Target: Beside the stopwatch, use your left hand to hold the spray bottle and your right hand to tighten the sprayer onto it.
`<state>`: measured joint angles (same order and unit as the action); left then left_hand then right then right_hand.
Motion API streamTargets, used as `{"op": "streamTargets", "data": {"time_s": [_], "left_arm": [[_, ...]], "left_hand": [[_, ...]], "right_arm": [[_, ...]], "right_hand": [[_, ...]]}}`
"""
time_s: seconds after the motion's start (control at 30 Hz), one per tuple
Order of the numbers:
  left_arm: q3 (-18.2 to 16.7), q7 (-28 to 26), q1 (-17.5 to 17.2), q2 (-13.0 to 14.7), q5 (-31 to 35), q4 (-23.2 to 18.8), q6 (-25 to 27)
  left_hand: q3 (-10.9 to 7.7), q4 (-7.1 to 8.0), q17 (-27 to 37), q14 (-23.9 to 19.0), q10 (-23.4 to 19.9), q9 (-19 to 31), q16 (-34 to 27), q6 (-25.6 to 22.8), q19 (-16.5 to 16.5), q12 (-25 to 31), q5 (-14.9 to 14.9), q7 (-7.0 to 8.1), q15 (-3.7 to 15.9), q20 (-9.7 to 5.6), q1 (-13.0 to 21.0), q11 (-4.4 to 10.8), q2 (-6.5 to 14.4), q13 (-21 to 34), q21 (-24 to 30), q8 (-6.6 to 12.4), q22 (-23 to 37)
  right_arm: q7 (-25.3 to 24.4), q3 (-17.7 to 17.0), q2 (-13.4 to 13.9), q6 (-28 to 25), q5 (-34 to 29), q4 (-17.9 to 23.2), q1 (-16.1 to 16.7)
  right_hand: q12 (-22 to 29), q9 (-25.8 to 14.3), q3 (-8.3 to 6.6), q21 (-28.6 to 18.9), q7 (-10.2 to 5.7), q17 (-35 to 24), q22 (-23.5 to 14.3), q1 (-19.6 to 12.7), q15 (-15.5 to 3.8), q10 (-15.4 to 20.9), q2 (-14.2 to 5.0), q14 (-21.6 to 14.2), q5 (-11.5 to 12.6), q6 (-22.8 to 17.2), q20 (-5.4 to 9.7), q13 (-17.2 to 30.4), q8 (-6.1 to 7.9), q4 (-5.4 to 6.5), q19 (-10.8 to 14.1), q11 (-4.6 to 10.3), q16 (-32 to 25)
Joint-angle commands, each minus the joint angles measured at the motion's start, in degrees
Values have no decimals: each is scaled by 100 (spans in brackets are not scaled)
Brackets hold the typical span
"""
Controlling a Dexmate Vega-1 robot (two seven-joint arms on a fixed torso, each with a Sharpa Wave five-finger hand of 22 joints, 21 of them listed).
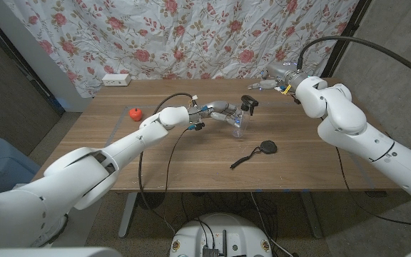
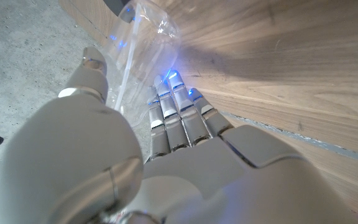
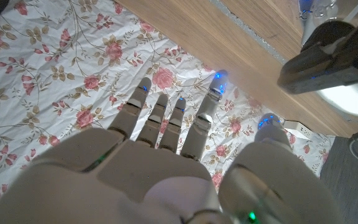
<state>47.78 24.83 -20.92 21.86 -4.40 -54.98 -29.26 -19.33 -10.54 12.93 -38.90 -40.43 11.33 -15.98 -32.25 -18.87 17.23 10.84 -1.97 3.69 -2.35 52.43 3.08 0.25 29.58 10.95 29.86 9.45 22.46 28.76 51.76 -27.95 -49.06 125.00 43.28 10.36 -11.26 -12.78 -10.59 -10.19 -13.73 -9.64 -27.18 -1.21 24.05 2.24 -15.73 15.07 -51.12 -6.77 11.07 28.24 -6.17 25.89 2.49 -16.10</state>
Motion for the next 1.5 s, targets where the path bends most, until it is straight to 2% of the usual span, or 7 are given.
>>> {"op": "streamTargets", "data": {"time_s": [0.03,0.37,0.7,0.8,1.0,1.23,1.5], "left_arm": [[-117,63,-259,265,-112,-556,135],[-191,118,-411,390,-188,-807,118],[-185,310,-360,404,-213,-754,4],[-185,358,-340,414,-213,-748,-10],[-184,471,-278,412,-230,-676,-85],[-184,561,-217,391,-248,-574,-147],[-169,583,-158,327,-228,-441,-231]], "left_hand": [[-95,84,23,32,-625,27,14,-912,-70,12,47,446,759,-442,376,620,432,125,34,2150,35],[-56,81,42,106,-531,26,24,-816,-47,-52,44,490,754,-438,381,631,402,113,20,2112,37],[-23,82,50,170,-483,25,36,-805,-3,-92,42,493,746,-435,385,636,385,105,3,2104,38],[1,84,48,255,-447,24,67,-805,53,-120,39,506,727,-417,375,652,362,95,-16,2101,38],[14,85,51,289,-423,24,73,-774,103,-140,40,546,723,-404,382,661,362,91,-28,2087,37],[33,89,51,301,-390,24,72,-755,113,-169,41,552,718,-407,380,649,358,77,-24,2076,37],[44,95,49,331,-386,24,83,-741,135,-183,42,563,718,-405,376,671,363,68,-26,2068,37]], "right_arm": [[-527,-376,624,634,667,106,300],[-616,-588,964,852,918,234,477],[-661,-839,1347,1474,1418,149,572],[-714,-893,1440,1656,1502,100,604],[-908,-1025,1574,2157,1775,-88,656],[-945,-1044,1670,2718,1888,-306,543],[-933,-1056,1727,3158,1900,-460,478]], "right_hand": [[25,-32,-18,2,-58,-50,-15,-121,22,-83,1,68,48,302,-4,26,-118,-66,-71,-20,14],[7,-45,-17,11,-208,-91,-12,-322,155,-398,44,352,155,1060,-49,37,-433,-205,-224,-35,118],[-34,-106,-70,35,-247,-92,-7,-691,309,-961,75,817,289,1556,-156,47,-610,-317,-542,-5,300],[-58,-126,-100,31,-250,-96,-5,-846,384,-1367,100,1006,377,1791,-175,52,-695,-328,-655,-20,362],[-39,-134,-149,17,-247,-110,-3,-1061,356,-1712,151,1098,496,2175,-58,58,-844,-343,-734,-27,373],[-36,-132,-199,17,-248,-113,-2,-1298,447,-2116,220,1305,616,2569,-87,61,-1004,-359,-823,-68,426],[-42,-136,-252,25,-252,-110,-2,-1530,546,-2463,263,1475,730,2766,-97,63,-1085,-374,-918,-103,457]]}}
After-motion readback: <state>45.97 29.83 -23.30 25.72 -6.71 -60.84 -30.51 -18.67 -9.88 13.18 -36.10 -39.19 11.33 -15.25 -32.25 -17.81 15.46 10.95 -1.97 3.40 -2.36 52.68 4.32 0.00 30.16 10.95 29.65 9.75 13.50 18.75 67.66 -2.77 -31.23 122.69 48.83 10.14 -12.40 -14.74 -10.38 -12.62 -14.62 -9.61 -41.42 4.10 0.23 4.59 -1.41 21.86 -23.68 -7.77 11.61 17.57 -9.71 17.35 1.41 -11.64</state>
